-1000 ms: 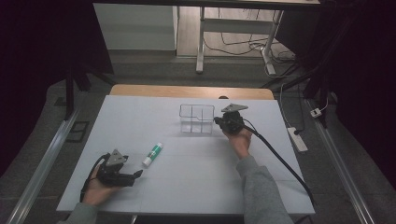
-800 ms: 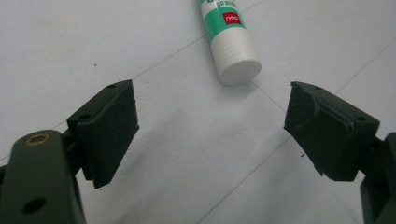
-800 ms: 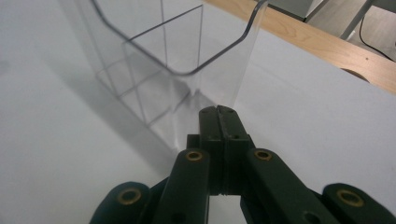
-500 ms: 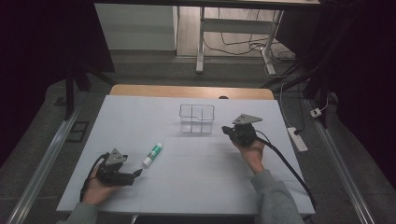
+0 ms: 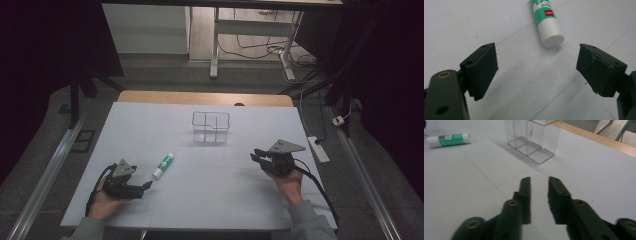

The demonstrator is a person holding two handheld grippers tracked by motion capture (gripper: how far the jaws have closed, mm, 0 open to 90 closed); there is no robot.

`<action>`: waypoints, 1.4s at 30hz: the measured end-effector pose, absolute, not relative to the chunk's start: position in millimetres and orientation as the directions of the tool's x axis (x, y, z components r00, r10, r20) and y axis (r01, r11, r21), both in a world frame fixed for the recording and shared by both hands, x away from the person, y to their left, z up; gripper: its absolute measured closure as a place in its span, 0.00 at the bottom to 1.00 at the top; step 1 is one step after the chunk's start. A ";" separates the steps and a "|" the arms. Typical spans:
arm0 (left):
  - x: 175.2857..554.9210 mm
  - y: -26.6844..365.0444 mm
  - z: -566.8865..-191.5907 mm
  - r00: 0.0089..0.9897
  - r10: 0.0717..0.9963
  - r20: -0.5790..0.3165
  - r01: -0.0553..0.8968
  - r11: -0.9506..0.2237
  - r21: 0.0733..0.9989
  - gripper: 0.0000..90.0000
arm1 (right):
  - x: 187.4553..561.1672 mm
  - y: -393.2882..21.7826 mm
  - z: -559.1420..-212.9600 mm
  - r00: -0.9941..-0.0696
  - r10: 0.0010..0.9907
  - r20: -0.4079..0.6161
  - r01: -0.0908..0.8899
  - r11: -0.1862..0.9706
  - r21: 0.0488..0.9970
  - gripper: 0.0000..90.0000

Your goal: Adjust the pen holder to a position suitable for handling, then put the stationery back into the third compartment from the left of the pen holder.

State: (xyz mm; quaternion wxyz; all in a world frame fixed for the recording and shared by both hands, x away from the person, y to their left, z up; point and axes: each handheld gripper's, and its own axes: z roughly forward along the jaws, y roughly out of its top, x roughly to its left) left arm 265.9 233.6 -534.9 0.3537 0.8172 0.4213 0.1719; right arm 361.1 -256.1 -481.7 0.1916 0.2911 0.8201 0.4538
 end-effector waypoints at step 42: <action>264.9 215.6 -506.4 0.589 0.807 0.035 0.541 -0.427 0.725 0.21 | 321.4 -281.6 -489.9 -0.790 0.613 -0.028 0.281 0.402 0.872 0.44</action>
